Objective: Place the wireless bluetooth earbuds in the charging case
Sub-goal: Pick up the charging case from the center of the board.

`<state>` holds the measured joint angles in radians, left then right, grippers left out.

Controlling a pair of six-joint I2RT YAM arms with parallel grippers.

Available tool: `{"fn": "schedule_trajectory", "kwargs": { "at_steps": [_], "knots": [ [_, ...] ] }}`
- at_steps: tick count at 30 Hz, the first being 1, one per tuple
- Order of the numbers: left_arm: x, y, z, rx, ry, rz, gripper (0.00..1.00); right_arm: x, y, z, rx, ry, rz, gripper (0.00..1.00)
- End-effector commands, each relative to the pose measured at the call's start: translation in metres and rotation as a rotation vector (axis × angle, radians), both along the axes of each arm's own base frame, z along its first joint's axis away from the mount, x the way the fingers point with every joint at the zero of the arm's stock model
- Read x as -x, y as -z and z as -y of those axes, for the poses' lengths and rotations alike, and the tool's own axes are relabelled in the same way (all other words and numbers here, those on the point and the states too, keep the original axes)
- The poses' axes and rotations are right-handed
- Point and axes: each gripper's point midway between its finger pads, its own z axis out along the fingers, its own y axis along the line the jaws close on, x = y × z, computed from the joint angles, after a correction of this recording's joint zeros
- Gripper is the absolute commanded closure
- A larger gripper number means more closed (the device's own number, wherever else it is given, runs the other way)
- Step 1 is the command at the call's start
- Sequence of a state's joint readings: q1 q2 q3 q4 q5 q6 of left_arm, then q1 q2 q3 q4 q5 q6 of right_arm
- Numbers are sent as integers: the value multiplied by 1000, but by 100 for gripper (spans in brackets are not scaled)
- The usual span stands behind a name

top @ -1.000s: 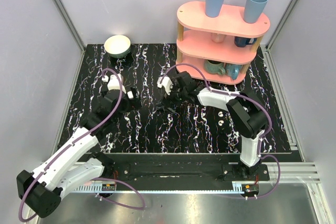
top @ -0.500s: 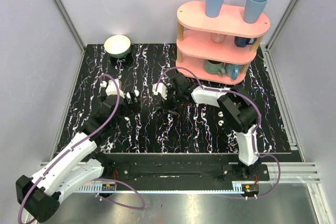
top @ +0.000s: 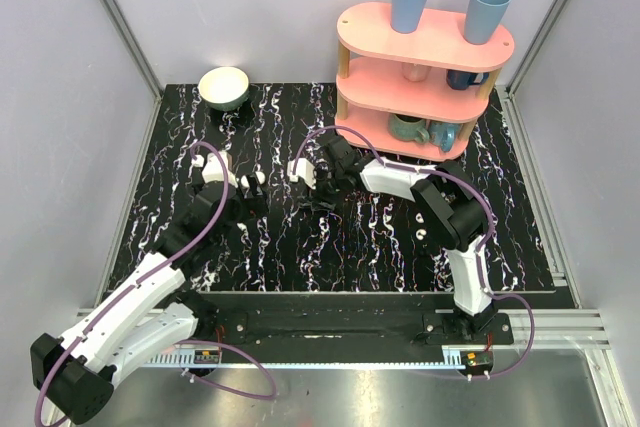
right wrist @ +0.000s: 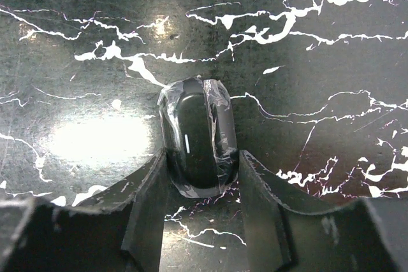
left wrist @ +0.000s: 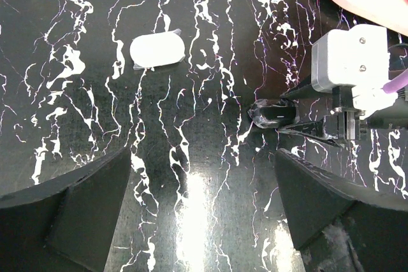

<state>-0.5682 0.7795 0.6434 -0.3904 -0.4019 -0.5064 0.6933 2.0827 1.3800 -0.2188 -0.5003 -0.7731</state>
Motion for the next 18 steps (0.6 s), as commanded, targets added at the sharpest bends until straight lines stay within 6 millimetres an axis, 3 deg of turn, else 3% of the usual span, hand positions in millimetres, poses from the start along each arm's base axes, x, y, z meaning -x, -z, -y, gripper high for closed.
{"fn": "schedule_trajectory", "kwargs": {
  "at_steps": [1,4,6,7,8,10,11,13,14,16,18],
  "knots": [
    [-6,-9,8,52,14,40,1,7,4,2,24,7,-22,59],
    [-7,-8,12,60,28,41,1,2,-9,0,-17,49,3,68],
    [-8,-7,15,67,40,37,1,-4,-33,-5,-88,78,52,73],
    [-8,-6,15,77,32,35,1,0,-29,0,-90,94,53,73],
    [-8,-7,18,85,46,35,1,-9,-58,-6,-166,107,132,74],
    [-11,-12,28,107,88,55,1,-2,-63,3,-189,143,158,75],
    [-10,-12,35,126,121,50,1,-5,-93,1,-254,151,224,78],
    [-12,-18,46,164,167,74,1,5,-98,9,-270,168,237,84],
    [-10,-19,53,187,204,70,1,9,-121,11,-314,171,273,85],
    [-10,-25,63,220,244,81,1,18,-126,20,-323,197,268,90],
    [-5,-31,80,264,340,85,1,23,-148,26,-364,234,296,93]
  ]
}}
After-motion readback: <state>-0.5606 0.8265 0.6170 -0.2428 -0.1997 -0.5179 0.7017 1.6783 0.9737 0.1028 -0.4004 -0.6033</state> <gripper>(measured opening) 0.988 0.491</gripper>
